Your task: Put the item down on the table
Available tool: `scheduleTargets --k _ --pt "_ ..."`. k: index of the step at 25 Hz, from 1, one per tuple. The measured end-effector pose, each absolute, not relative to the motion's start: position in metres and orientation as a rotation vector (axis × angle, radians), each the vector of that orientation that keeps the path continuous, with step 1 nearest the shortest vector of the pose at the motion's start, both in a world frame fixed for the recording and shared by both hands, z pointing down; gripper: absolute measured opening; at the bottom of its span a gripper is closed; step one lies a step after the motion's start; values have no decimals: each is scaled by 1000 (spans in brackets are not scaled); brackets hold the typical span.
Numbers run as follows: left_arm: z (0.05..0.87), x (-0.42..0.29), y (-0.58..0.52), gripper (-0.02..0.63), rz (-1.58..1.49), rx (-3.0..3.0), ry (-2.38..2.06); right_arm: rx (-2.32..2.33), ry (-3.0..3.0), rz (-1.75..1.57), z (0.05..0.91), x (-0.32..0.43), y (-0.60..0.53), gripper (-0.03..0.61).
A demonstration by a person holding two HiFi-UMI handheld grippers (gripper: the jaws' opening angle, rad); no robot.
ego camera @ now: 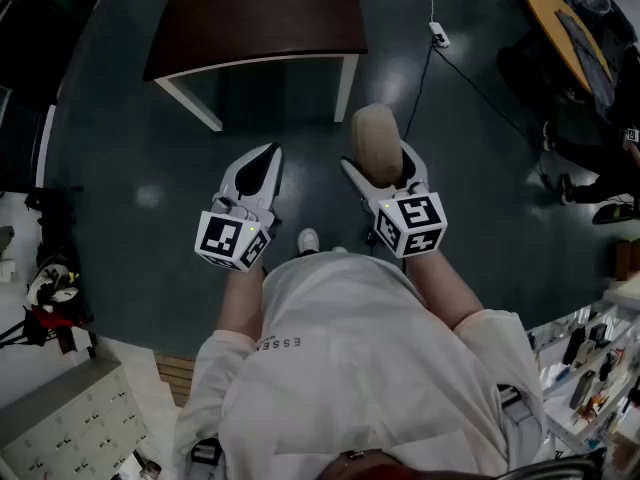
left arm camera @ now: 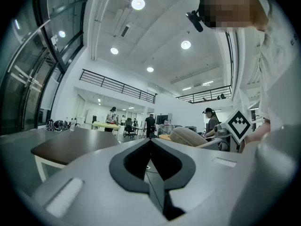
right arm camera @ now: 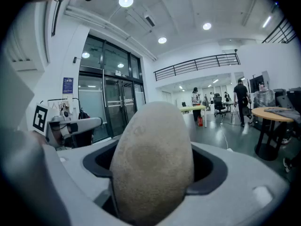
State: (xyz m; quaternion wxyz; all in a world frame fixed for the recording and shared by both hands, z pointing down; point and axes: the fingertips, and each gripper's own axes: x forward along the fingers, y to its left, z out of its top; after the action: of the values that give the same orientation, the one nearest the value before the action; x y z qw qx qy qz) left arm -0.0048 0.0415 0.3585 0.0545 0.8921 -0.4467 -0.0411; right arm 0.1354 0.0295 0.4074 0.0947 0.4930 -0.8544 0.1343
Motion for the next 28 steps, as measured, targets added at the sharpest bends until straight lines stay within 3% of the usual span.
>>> scheduleTargets --k 13,28 --pt "360 -14 35 17 -134 2701 -1357 1460 -2506 421 412 127 18 399" --pt "373 -82 -2 17 -170 2658 -1371 1545 -2438 507 420 84 -30 399"
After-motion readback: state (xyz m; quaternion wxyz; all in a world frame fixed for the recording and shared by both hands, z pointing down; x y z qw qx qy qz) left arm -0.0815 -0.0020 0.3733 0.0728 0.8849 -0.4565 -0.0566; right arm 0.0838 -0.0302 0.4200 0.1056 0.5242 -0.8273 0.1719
